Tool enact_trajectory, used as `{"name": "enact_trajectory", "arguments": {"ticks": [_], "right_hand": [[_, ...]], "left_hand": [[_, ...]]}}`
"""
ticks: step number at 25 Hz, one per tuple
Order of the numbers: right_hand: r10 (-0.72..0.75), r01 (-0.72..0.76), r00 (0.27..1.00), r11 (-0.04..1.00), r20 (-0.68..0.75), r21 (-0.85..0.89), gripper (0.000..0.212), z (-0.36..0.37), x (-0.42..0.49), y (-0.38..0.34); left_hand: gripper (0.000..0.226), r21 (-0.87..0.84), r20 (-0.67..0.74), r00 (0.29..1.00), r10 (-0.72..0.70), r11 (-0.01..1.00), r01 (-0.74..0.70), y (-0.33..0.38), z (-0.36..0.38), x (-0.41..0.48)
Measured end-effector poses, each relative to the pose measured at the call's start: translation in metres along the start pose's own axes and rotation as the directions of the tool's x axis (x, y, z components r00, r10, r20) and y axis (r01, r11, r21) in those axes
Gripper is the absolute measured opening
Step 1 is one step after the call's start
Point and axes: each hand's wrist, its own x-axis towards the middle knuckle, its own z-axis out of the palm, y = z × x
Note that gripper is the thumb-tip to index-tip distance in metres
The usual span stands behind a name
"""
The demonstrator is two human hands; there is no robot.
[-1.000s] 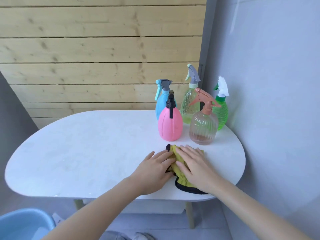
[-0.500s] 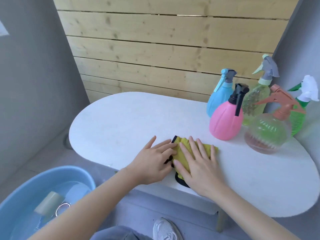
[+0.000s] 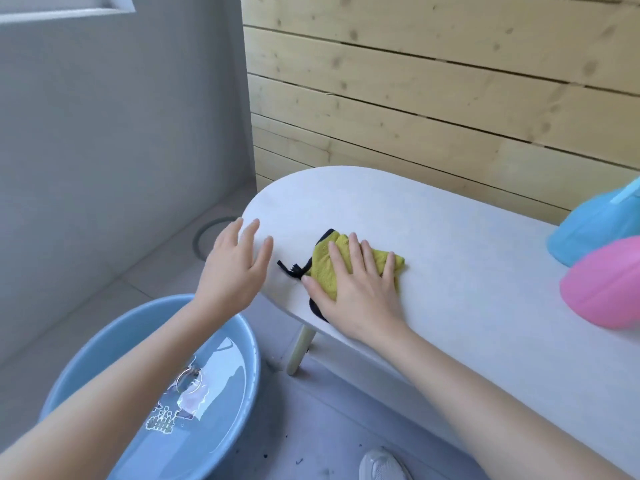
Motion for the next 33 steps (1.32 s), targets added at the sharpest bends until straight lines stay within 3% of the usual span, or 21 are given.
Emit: {"name": "enact_trajectory", "arguments": {"ticks": [2, 4, 6, 8, 12, 16, 20, 25, 28, 31, 33], "right_hand": [[-0.05, 0.05, 0.999, 0.999, 0.006, 0.01, 0.077, 0.007, 0.025, -0.029], [-0.12, 0.119, 0.993, 0.992, 0.021, 0.032, 0.074, 0.014, 0.048, -0.057], [-0.206, 0.204, 0.978, 0.978, 0.037, 0.051, 0.07, 0.017, 0.067, -0.077], [-0.298, 0.295, 0.953, 0.953, 0.049, 0.067, 0.063, 0.018, 0.084, -0.083], [-0.392, 0.388, 0.919, 0.918, 0.042, 0.079, 0.053, 0.02, 0.131, -0.074], [-0.338, 0.334, 0.94, 0.94, 0.049, 0.069, 0.053, 0.017, 0.189, -0.054], [-0.219, 0.218, 0.975, 0.975, 0.031, 0.039, 0.052, 0.012, 0.232, -0.005], [-0.001, 0.001, 1.0, 1.0, 0.006, -0.012, 0.053, 0.001, 0.258, 0.078], [0.106, -0.106, 0.994, 0.994, 0.006, -0.011, 0.054, -0.001, 0.26, 0.099], [0.126, -0.126, 0.992, 0.992, 0.013, -0.014, 0.054, 0.0, 0.243, 0.081], [0.051, -0.051, 0.999, 0.999, 0.015, -0.002, 0.054, 0.002, 0.21, 0.06]], "left_hand": [[0.058, -0.204, 0.026, 0.975, -0.221, 0.954, 0.222, -0.017, -0.002, 0.012], [0.056, -0.439, 0.1, 0.922, -0.373, 0.815, 0.378, -0.034, -0.001, 0.028], [0.046, -0.655, 0.168, 0.892, -0.419, 0.629, 0.419, -0.04, 0.002, 0.039], [0.042, -0.748, 0.204, 0.868, -0.453, 0.5, 0.437, -0.04, 0.003, 0.047], [0.037, -0.801, 0.197, 0.853, -0.483, 0.422, 0.424, -0.042, 0.009, 0.063], [0.036, -0.801, 0.18, 0.859, -0.479, 0.435, 0.411, -0.04, 0.012, 0.077], [0.03, -0.726, 0.178, 0.892, -0.416, 0.557, 0.404, -0.048, 0.018, 0.09], [0.049, -0.653, 0.181, 0.942, -0.283, 0.681, 0.33, -0.045, 0.026, 0.09], [0.05, -0.562, 0.129, 0.945, -0.299, 0.763, 0.318, -0.04, 0.029, 0.085], [0.057, -0.513, 0.131, 0.952, -0.277, 0.803, 0.304, -0.034, 0.033, 0.079], [0.061, -0.493, 0.102, 0.954, -0.28, 0.819, 0.293, -0.033, 0.036, 0.079]]}}
